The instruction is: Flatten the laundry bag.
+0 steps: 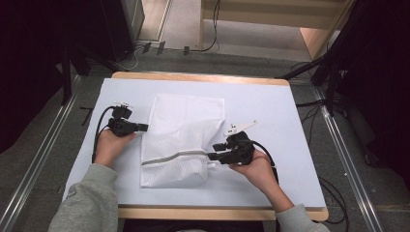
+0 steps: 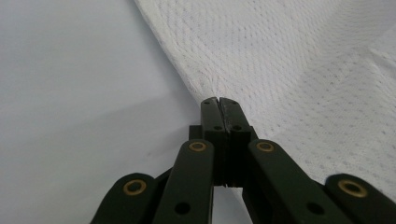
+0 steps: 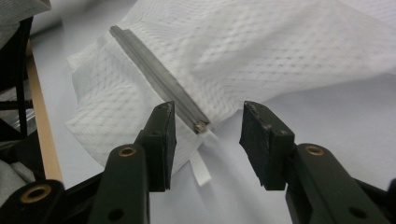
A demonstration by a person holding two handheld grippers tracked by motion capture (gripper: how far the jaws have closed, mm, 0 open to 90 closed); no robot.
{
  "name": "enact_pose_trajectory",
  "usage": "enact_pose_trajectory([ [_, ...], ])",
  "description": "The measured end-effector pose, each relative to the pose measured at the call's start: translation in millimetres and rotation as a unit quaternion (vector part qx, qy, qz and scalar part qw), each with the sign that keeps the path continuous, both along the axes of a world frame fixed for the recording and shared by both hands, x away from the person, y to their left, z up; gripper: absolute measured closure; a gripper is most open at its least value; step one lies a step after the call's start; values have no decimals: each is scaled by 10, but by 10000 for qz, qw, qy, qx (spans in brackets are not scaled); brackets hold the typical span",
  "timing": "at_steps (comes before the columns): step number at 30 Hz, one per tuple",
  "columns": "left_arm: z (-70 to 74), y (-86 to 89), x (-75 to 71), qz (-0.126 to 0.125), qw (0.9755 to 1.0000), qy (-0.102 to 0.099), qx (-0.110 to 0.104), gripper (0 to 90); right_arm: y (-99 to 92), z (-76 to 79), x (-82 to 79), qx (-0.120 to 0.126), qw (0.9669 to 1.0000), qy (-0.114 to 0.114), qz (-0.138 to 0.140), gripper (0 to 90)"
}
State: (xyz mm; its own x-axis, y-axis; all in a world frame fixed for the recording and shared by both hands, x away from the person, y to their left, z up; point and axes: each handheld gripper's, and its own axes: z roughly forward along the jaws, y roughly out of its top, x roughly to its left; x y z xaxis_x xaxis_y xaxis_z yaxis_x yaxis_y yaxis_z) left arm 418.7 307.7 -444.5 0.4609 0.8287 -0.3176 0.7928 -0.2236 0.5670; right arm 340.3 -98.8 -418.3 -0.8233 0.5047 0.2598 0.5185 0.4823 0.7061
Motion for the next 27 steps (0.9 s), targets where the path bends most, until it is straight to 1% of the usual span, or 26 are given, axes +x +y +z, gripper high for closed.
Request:
enact_pose_trajectory([
  [4,5,135,-16,110,9999,1,2,900,-14,-14,14,-32,9999,-98,-74,592],
  [7,13,227,-24,207,9998,5,35,900,-3,-55,39,-98,9998,-122,-133,605],
  [8,7,254,-26,272,9996,6,64,900,4,-71,45,-118,9998,-79,-171,610],
  [9,0,272,-27,284,9995,24,107,900,17,-94,58,-127,9997,-72,-188,613],
  [12,-14,295,-38,315,9995,55,56,893,75,-145,92,-149,9996,-56,-243,616],
  [13,-7,295,-48,302,9995,17,83,879,87,-152,96,-153,9995,-52,-256,616],
  [16,39,283,-98,270,9996,-113,-7,784,157,-190,136,-148,9996,-52,-250,615],
  [18,65,279,-127,258,9996,-140,-22,733,198,-213,173,-149,9994,-82,-288,605],
  [20,97,282,-175,237,9995,-183,-127,685,229,-231,212,-111,9993,-87,-342,562],
  [21,107,284,-189,234,9994,-192,-151,659,246,-242,240,-102,9992,-125,-365,524],
  [24,132,286,-233,224,9992,-248,-216,631,290,-259,304,-98,9989,-147,-446,478],
  [27,141,286,-259,234,9992,-271,-198,615,330,-291,375,26,9985,-117,-535,469],
])
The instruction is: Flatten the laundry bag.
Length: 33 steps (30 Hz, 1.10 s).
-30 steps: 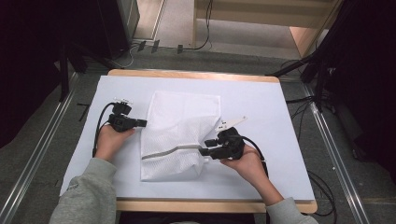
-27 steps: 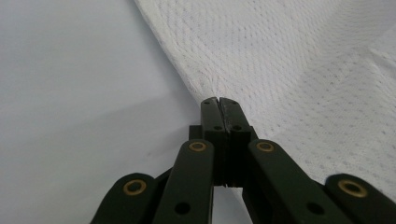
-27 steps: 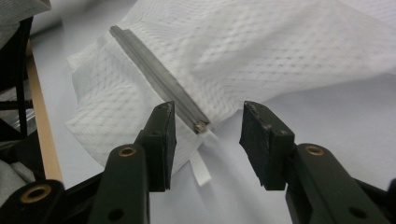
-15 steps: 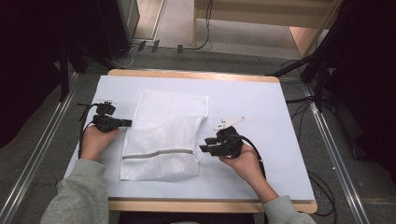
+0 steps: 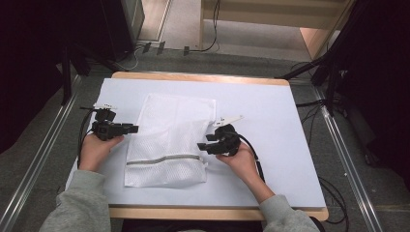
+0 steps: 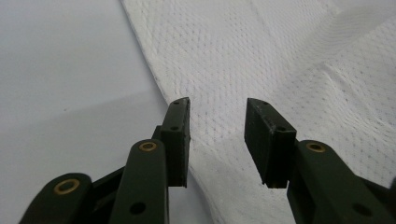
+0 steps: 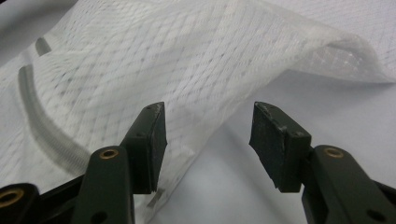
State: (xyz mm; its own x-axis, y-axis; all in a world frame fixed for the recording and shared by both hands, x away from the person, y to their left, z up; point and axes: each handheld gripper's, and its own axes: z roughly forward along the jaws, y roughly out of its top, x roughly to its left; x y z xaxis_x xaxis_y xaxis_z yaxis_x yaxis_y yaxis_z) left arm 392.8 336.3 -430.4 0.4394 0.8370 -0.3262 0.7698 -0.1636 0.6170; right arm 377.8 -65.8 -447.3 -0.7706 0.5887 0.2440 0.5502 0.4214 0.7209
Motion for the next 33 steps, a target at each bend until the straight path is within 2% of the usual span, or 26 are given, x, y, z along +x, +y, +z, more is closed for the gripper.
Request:
enact_pose_trajectory([
  [2,-4,5,-11,2,10000,3,-1,606,38,-25,46,9,10000,70,-65,479],
  [5,-13,7,-25,-2,10000,14,33,599,96,-54,99,24,9999,97,-80,548],
  [8,-20,4,-34,6,10000,22,20,591,149,-84,150,58,9998,198,-58,703],
  [9,-23,3,-35,-2,10000,26,30,588,165,-93,165,50,9997,254,-42,789],
  [12,-31,-3,-35,-15,10000,42,46,584,172,-108,193,57,9993,377,-24,891],
  [20,-32,-59,-18,-89,9999,40,66,581,-27,-27,228,81,9981,601,-87,900],
  [24,-38,-84,6,-132,9999,48,87,580,-118,-7,222,81,9981,591,-130,900],
  [27,-39,-93,24,-139,9999,43,83,579,-128,-17,225,123,9980,599,-156,900],
  [30,-39,-98,31,-145,9999,37,69,579,-107,-17,208,-12,9983,568,-148,900],
  [33,-47,-106,32,-156,9998,65,60,577,-144,2,201,-15,9978,630,-188,900],
])
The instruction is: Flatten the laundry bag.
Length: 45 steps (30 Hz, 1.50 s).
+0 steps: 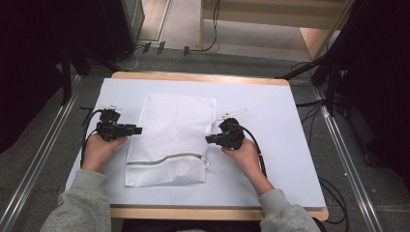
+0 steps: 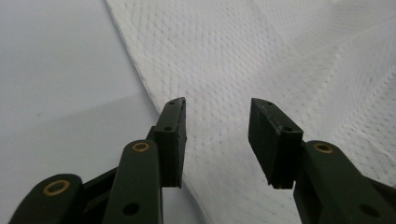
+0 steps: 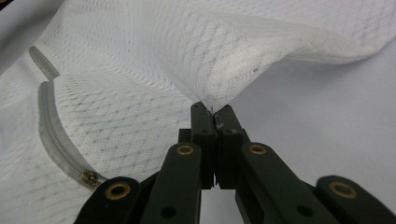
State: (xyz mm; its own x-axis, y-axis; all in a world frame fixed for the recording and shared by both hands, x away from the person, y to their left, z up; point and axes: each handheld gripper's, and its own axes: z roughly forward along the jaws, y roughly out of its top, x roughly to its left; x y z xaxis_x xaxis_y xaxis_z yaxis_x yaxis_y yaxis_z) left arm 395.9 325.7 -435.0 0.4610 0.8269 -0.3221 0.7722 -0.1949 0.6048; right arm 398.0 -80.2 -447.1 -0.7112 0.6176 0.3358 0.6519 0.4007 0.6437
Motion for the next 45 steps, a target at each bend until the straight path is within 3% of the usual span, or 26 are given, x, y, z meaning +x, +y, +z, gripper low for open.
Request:
enact_pose_trajectory([
  [7,-10,-61,8,-77,10000,13,40,567,-270,62,-94,-179,9998,79,59,883],
  [8,-11,-73,12,-85,10000,18,34,563,-333,57,-95,-204,9996,184,38,882],
  [14,-36,-206,86,-154,9998,-29,120,552,-598,32,-56,-223,9991,253,-267,869],
  [16,-48,-218,124,-138,9998,-31,139,553,-646,35,-34,-166,9990,173,-367,849],
  [22,-63,-176,270,45,9998,-55,196,555,-587,39,33,-191,9987,-62,-467,803],
  [27,-125,-162,309,107,9993,100,334,556,-536,51,153,-36,9975,-203,-676,718],
  [33,-147,-186,310,69,9996,84,248,622,-418,67,252,1,9955,-514,-799,616],
  [37,-145,-231,288,-20,9995,106,305,672,-389,94,347,-233,9939,-574,-913,612],
  [41,-153,-221,285,22,9996,129,251,697,-374,144,419,-11,9928,-590,-1041,576],
  [43,-156,-216,280,28,9996,123,267,714,-328,122,431,-22,9930,-572,-1032,523],
  [45,-163,-223,272,46,9996,103,257,738,-248,37,450,-124,9948,-395,-926,463],
])
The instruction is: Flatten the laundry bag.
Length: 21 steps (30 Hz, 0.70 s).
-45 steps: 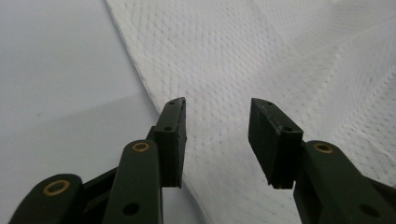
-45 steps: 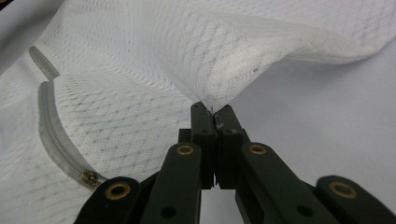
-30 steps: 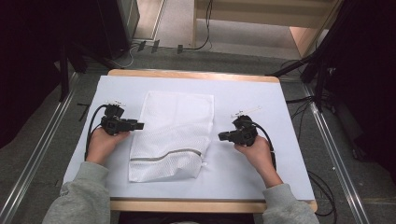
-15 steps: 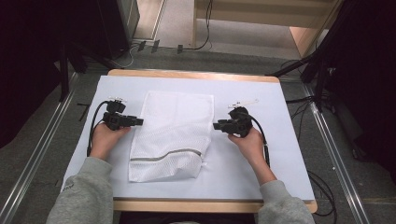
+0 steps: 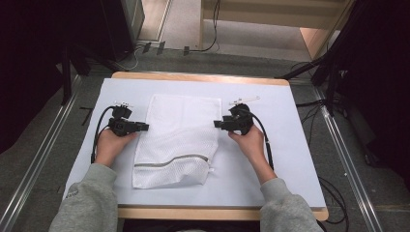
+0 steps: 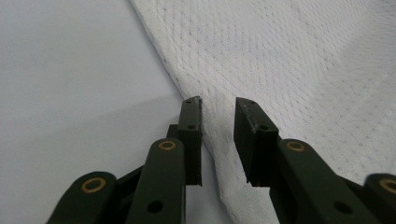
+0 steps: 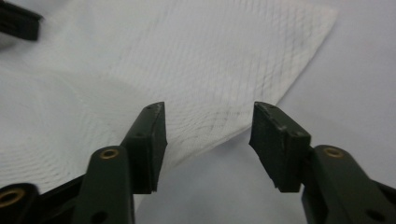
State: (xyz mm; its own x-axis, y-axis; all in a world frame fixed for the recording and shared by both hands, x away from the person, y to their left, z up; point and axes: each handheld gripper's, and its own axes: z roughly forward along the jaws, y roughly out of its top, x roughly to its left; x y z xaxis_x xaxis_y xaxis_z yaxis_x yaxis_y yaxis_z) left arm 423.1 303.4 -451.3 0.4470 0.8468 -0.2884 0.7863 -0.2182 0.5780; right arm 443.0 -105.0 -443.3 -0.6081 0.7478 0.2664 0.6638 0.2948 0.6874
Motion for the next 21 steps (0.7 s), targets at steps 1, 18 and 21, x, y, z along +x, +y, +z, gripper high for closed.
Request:
enact_pose_trajectory([
  [1,-3,-4,-3,7,10000,-6,-8,753,33,-49,2,-140,9999,55,3,457],
  [18,21,-20,62,46,9989,32,-459,900,119,-249,-29,-626,9979,-136,-65,900],
  [21,94,-40,126,71,9988,-55,-491,900,63,-170,88,-544,9982,-194,-139,900],
])
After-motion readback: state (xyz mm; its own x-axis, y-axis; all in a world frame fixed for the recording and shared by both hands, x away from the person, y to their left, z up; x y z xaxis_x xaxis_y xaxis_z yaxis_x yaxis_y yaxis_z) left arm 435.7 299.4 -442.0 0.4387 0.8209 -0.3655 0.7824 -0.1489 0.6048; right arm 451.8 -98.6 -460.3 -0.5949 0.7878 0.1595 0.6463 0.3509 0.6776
